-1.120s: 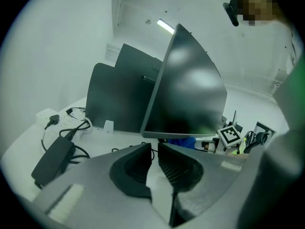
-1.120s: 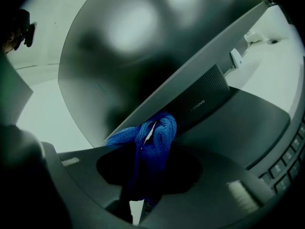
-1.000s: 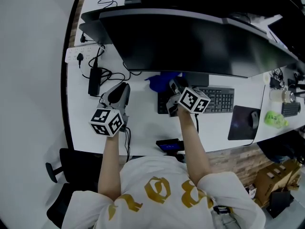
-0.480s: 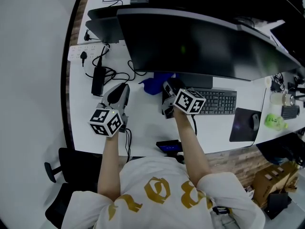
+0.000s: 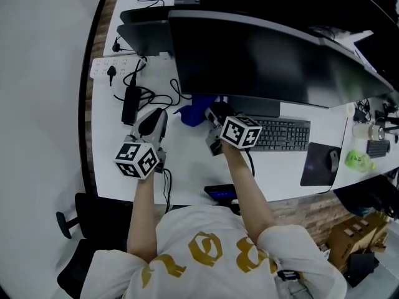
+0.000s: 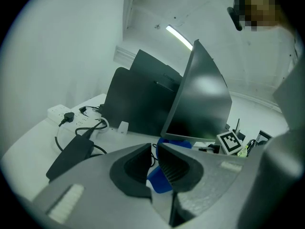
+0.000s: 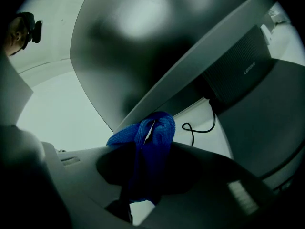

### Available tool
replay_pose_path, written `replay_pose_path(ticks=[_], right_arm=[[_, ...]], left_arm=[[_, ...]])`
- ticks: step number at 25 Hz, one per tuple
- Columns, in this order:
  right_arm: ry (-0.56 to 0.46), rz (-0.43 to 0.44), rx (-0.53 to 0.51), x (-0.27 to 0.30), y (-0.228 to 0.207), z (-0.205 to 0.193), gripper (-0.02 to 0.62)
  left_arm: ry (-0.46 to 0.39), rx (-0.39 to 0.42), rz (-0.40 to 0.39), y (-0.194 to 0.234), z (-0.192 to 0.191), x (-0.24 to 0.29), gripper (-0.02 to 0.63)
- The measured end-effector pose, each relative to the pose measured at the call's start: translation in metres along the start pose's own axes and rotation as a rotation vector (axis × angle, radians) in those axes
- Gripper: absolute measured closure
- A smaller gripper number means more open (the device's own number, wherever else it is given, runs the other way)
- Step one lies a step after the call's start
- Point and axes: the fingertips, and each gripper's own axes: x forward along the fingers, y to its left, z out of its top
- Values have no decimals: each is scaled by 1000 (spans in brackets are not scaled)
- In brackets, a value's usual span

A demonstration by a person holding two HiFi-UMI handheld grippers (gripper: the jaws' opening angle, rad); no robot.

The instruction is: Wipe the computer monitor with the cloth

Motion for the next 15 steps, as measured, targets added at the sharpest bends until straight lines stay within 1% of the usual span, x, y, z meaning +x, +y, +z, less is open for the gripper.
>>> replay_pose_path(ticks=[4,10,15], right_arm=[[22,19,-27,9,10,-6,439],[83,53,-96,22,26,-22,439],[107,69,-117,28,39,-31,439]], left_arm=[[0,-1,2,3,0,-4,561],[-6,-3,4,9,2,-7,561],[-11,-5,-6,9,3,-10,561]])
